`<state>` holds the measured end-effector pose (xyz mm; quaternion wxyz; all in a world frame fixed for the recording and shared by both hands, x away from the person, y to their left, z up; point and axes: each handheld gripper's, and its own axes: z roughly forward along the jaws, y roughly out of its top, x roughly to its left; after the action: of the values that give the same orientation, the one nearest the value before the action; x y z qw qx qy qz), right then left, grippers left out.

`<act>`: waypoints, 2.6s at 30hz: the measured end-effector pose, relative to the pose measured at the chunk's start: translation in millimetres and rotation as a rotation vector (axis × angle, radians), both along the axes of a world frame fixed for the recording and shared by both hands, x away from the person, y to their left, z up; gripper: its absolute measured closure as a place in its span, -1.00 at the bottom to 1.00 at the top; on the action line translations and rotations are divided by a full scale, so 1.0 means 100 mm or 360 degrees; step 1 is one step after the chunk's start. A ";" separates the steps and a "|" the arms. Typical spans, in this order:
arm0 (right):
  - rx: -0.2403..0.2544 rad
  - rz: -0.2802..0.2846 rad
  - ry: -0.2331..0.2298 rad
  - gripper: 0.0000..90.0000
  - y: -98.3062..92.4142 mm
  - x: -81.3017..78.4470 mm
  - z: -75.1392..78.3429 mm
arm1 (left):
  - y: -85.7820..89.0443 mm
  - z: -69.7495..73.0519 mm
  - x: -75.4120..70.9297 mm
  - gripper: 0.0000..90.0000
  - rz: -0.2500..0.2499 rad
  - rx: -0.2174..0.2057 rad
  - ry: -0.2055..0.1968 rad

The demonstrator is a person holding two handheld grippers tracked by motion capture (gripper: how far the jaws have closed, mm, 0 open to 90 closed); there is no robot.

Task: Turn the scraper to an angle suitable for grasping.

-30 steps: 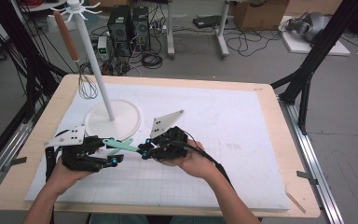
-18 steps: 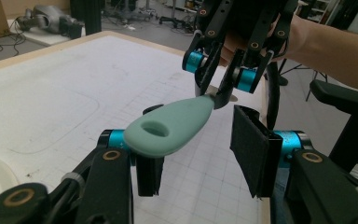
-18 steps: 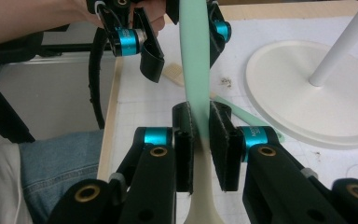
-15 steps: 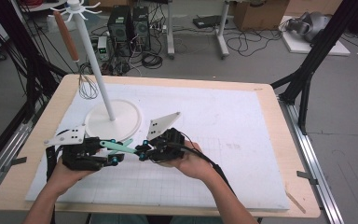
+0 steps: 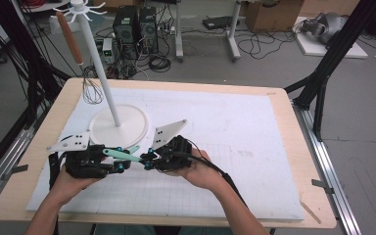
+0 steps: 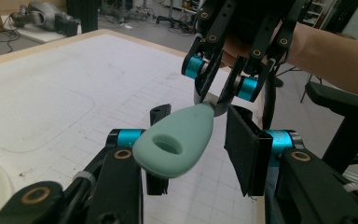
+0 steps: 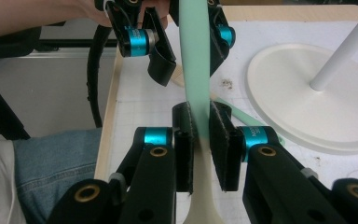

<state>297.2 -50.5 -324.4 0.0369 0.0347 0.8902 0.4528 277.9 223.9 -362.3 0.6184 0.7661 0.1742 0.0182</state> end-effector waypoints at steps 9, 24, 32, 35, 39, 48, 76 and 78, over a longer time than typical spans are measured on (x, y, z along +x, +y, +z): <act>0.0001 -0.0003 -0.0008 0.79 0.01 0.00 0.00 | 0.01 0.01 0.00 0.39 0.0004 -0.0005 0.0007; -0.0006 -0.0005 -0.0015 0.78 0.02 0.00 -0.01 | 0.02 0.00 0.01 0.43 0.0011 -0.0026 0.0026; -0.0033 -0.0008 -0.0072 0.79 0.10 -0.01 -0.03 | 0.03 0.03 0.01 0.73 0.0015 -0.0070 0.0035; -0.0024 -0.0006 -0.0062 0.88 0.13 -0.01 -0.05 | 0.05 0.04 0.01 0.82 0.0023 -0.0103 0.0023; -0.0009 0.0008 -0.0092 0.98 0.16 -0.01 -0.04 | 0.06 0.05 0.01 0.82 0.0018 -0.0082 0.0020; -0.0009 0.0045 -0.0003 0.66 0.18 0.02 -0.08 | 0.05 0.15 -0.03 0.83 -0.0002 -0.0091 -0.0033; 0.0015 0.0111 0.0129 0.89 0.30 0.04 -0.22 | 0.02 0.20 -0.05 0.60 -0.0033 -0.0123 -0.0055; 0.0032 0.0108 0.0127 0.89 0.30 0.04 -0.21 | 0.01 0.20 -0.05 0.61 -0.0028 -0.0117 -0.0061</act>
<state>301.6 -20.3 -345.8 -0.0144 0.0229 0.8870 0.4609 272.9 225.3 -342.5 0.6495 0.7438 0.1563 0.0210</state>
